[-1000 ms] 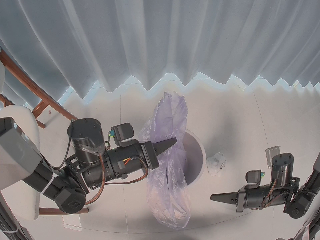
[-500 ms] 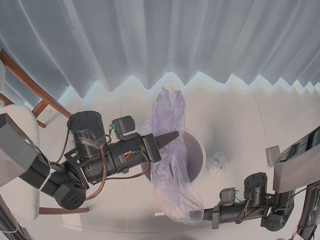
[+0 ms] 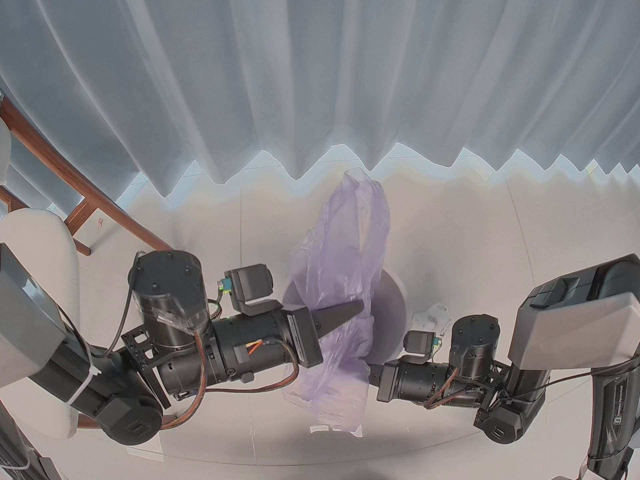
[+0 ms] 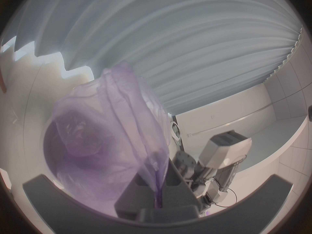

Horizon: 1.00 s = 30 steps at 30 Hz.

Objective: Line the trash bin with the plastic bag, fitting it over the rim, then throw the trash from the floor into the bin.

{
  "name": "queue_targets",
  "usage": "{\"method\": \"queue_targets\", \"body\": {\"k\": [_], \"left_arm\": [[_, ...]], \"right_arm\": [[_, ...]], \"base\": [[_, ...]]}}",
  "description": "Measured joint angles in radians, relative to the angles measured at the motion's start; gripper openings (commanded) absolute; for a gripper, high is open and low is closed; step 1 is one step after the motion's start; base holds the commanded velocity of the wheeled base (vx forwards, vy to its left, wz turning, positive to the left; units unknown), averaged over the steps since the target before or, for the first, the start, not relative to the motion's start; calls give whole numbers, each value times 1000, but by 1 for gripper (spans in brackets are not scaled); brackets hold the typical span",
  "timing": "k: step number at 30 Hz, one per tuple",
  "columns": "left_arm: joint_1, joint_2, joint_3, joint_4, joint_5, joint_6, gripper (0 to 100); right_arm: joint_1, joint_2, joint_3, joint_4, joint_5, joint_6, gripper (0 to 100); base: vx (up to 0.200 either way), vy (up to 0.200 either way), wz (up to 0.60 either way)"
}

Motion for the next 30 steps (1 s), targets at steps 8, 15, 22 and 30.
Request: {"method": "queue_targets", "body": {"k": [8, 15, 22, 30], "left_arm": [[-23, -10, 47, -2, -4, 4, 0], [-24, 0, 50, -2, -3, 24, 0], [-6, 24, 51, -1, 4, 63, 0], [0, 41, 52, 42, 8, 74, 0]], "right_arm": [[-65, 14, -74, 15, -35, 12, 0], [-82, -23, 21, 51, -67, 8, 0], [-52, -122, 237, 52, -115, 1, 0], [-66, -357, 429, 71, -155, 86, 0]], "base": [[0, 0, 0], [0, 0, 0], [0, 0, 0], [0, 0, 0]]}}
